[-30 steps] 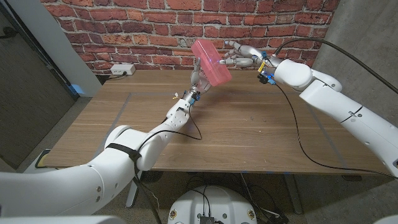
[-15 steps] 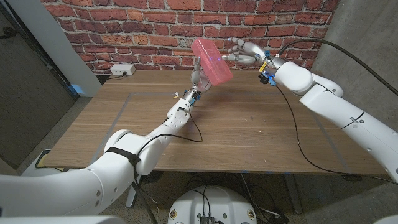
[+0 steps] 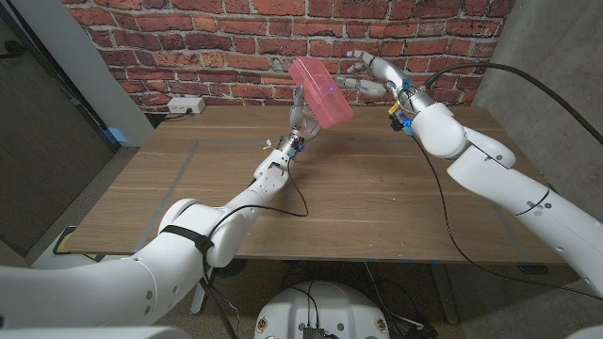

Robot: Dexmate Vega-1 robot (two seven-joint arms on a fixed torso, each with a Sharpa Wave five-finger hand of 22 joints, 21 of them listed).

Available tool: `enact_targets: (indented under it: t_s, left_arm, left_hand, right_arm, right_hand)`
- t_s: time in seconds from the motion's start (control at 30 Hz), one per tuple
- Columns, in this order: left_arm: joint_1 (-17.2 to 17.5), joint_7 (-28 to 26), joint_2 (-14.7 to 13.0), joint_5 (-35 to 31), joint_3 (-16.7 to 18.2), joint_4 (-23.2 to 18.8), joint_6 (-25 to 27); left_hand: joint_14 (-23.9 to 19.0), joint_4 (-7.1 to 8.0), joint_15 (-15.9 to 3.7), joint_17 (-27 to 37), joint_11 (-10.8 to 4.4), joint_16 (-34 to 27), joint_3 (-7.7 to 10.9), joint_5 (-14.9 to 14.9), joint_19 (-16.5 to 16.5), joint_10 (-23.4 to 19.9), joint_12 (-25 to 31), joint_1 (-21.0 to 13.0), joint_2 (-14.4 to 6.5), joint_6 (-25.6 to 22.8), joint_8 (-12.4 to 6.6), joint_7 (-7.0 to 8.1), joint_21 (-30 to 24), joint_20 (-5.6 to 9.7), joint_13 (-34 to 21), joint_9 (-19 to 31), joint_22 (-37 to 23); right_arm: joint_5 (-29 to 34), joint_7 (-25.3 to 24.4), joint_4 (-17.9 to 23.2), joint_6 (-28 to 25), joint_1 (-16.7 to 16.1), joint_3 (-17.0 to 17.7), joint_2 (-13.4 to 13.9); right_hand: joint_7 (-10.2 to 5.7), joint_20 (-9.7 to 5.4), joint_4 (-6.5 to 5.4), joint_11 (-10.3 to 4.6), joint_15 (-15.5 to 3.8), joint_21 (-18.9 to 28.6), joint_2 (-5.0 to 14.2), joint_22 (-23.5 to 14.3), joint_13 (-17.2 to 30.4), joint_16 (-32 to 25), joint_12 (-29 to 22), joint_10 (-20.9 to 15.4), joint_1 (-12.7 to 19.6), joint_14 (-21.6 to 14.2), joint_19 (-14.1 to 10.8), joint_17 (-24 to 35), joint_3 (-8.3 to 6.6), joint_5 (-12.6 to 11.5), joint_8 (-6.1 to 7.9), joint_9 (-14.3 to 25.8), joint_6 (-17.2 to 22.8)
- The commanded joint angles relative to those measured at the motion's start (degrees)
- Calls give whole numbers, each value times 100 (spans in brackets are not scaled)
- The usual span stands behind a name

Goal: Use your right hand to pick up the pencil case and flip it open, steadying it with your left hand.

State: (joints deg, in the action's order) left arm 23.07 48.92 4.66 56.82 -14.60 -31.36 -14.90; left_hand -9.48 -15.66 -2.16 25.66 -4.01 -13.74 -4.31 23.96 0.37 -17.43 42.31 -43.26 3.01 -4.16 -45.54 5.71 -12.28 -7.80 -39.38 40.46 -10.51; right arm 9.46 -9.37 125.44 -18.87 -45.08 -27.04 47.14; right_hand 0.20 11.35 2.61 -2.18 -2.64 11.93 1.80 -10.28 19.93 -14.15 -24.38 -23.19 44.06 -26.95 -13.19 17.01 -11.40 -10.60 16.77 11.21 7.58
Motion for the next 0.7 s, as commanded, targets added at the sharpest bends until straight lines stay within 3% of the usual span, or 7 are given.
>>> enact_targets:
  t_s: [0.03, 0.17, 0.4, 0.57, 0.7]
  left_arm:
    - [13, 59, 42, 0, -3, -18, -80]
    - [87, 3, 15, -35, -51, -184, -86]
    - [138, -84, 12, -39, -98, -295, -102]
    - [119, -74, 54, 19, -83, -239, -72]
    - [6, 71, 129, 75, -33, 2, -115]
  left_hand:
    - [29, 1152, -554, 25, -848, 41, 2387, 22, -2, -803, 6, -1030, -1122, -621, -110, 657, 7, 36, -96, 49, -26]
    - [54, 1150, -547, 31, -848, 57, 2391, 21, -26, -791, -12, -1020, -1111, -616, -110, 658, 16, 40, -88, 39, -26]
    - [62, 1149, -531, 42, -848, 69, 2404, 19, -31, -785, -30, -1006, -1110, -604, -109, 660, 17, 26, -87, 23, -26]
    - [82, 1145, -528, 50, -847, 83, 2419, 20, -32, -778, -46, -1001, -1112, -598, -108, 661, 17, 31, -86, 11, -27]
    - [112, 1140, -471, 67, -845, 104, 2456, 20, -46, -726, -95, -996, -1132, -546, -90, 662, 19, -10, -75, -12, -29]
  right_arm:
    - [945, -294, 545, -827, -100, -307, -183]
    - [1236, -264, 626, -1051, -86, -449, -219]
    - [1552, -192, 799, -1308, -128, -503, -253]
    - [1706, -16, 863, -1516, -71, -602, -307]
    - [2291, 124, 920, -1920, 113, -958, -343]
  right_hand:
    - [166, -72, 51, 73, -389, 71, 56, -27, -12, -159, -40, -166, -22, -287, -188, 47, -38, -26, 89, 2, 312]
    - [317, -50, 103, 120, -522, 93, 69, -46, -80, -369, -19, -275, -27, -563, -296, 163, -17, -20, 165, -10, 662]
    - [277, -49, 151, 205, -573, 105, 67, -62, -150, -478, 1, -375, -28, -626, -361, 263, 6, -15, 257, -20, 1051]
    - [298, -8, 154, 276, -168, 71, 20, -71, -248, -286, 45, -463, -128, -195, -319, 255, 36, -7, 210, -29, 1166]
    - [335, 15, 157, 422, 159, 44, -22, -67, -342, -152, 79, -542, -212, 49, -291, 223, 59, -1, 200, -33, 1342]
